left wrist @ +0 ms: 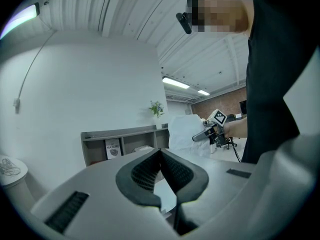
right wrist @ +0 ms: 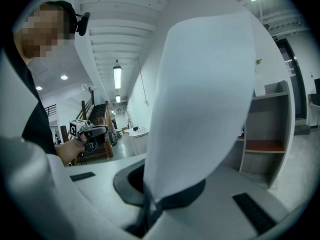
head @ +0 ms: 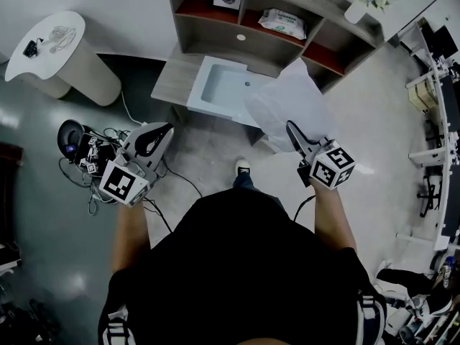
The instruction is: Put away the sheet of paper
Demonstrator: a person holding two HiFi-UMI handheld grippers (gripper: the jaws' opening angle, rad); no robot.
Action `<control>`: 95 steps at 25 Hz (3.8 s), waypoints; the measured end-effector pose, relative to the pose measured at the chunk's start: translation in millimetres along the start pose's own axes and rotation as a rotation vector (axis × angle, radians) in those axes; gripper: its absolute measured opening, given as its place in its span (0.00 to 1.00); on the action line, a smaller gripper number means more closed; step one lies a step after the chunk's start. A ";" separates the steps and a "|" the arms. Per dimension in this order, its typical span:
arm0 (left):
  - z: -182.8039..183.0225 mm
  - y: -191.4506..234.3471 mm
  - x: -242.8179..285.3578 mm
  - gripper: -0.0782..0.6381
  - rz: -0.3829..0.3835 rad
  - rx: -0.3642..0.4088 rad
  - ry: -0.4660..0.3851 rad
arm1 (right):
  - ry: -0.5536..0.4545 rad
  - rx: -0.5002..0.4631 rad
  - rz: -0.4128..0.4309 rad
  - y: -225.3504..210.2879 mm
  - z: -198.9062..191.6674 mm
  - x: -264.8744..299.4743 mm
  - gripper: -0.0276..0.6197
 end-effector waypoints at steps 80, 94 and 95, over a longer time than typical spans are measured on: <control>-18.5 64.3 226.1 0.14 0.148 -0.001 0.191 | 0.218 -0.022 0.263 -230.2 94.3 170.8 0.06; -26.1 64.3 225.2 0.14 0.160 -0.010 0.178 | 0.241 -0.041 0.271 -224.2 93.1 173.3 0.06; -26.8 65.2 225.6 0.14 0.156 -0.007 0.175 | 0.244 -0.042 0.268 -223.4 92.1 173.0 0.06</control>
Point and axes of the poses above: the fingertips, and each gripper's own axes: x forward along the fingers, y to its left, z out of its top, the point moved 9 cm from there along -x, backward along the fingers, and after that the axes turned 14 degrees about x, right-handed, at the moved point
